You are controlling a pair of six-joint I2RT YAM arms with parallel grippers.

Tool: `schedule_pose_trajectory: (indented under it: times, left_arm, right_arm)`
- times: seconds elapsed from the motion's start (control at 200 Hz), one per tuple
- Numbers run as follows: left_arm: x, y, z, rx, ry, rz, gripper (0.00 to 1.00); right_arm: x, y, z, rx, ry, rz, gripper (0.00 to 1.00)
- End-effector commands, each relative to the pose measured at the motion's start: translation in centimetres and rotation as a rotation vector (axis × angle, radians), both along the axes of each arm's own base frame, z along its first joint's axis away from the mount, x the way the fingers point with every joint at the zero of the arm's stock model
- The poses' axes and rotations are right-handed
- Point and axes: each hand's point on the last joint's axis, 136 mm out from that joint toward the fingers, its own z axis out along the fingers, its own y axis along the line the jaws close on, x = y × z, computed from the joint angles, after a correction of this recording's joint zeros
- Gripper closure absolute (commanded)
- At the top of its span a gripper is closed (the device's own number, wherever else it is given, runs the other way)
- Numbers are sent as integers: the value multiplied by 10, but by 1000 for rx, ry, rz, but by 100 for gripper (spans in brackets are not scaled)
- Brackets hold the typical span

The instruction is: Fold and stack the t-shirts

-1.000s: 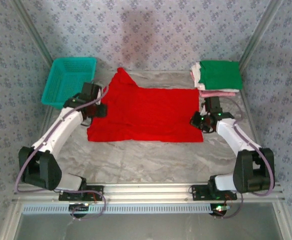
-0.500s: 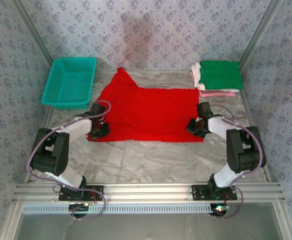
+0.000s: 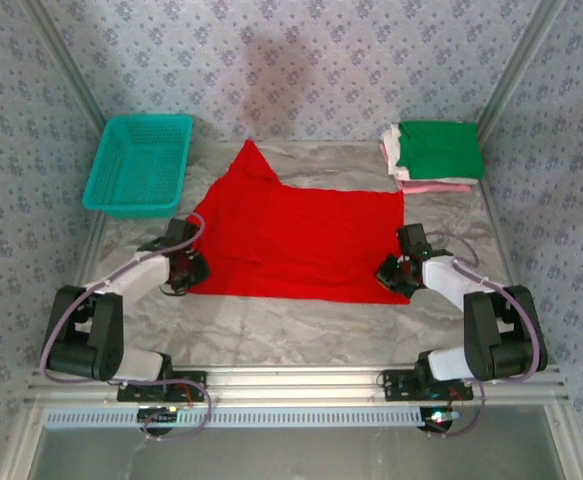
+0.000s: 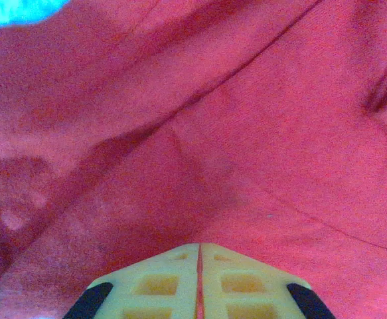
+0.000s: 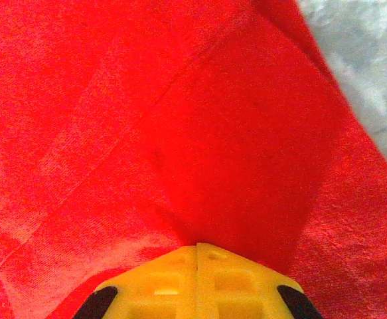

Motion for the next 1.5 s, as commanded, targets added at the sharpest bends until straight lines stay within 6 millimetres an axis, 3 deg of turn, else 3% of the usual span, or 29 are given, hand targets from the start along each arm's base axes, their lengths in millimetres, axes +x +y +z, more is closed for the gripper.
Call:
schedule_pose_trajectory:
  times: [0.0,0.075,0.145,0.42,0.57,0.829,0.924,1.149,1.334,1.494]
  left_arm:
    - [31,-18,48,-49,-93,-54,85]
    - [45,-31,67,-57,-138,-99,78]
    - [56,-39,72,-50,-154,-125,75]
    - [83,-53,41,-2,-56,-183,62]
    - [89,-47,28,45,-33,-164,61]
    - [91,-56,5,38,3,-176,62]
    - [90,-57,-1,36,13,-181,68]
    - [98,-70,12,39,-24,-216,100]
    - [117,-86,33,83,-71,-278,100]
    - [145,-108,34,105,-84,-335,100]
  right_arm:
    - [-3,8,7,-10,33,8,100]
    - [-4,4,6,-36,36,-6,100]
    - [-7,3,0,-31,49,-17,100]
    - [-17,-2,-15,-51,78,-34,100]
    - [-14,-5,-16,-58,70,-38,100]
    - [-12,-10,-15,-57,68,-41,100]
    - [-12,-11,-16,-56,70,-44,100]
    - [-12,-11,-16,-52,70,-42,100]
    - [-11,-11,-15,-50,68,-44,100]
    - [-11,-11,-16,-45,67,-44,100]
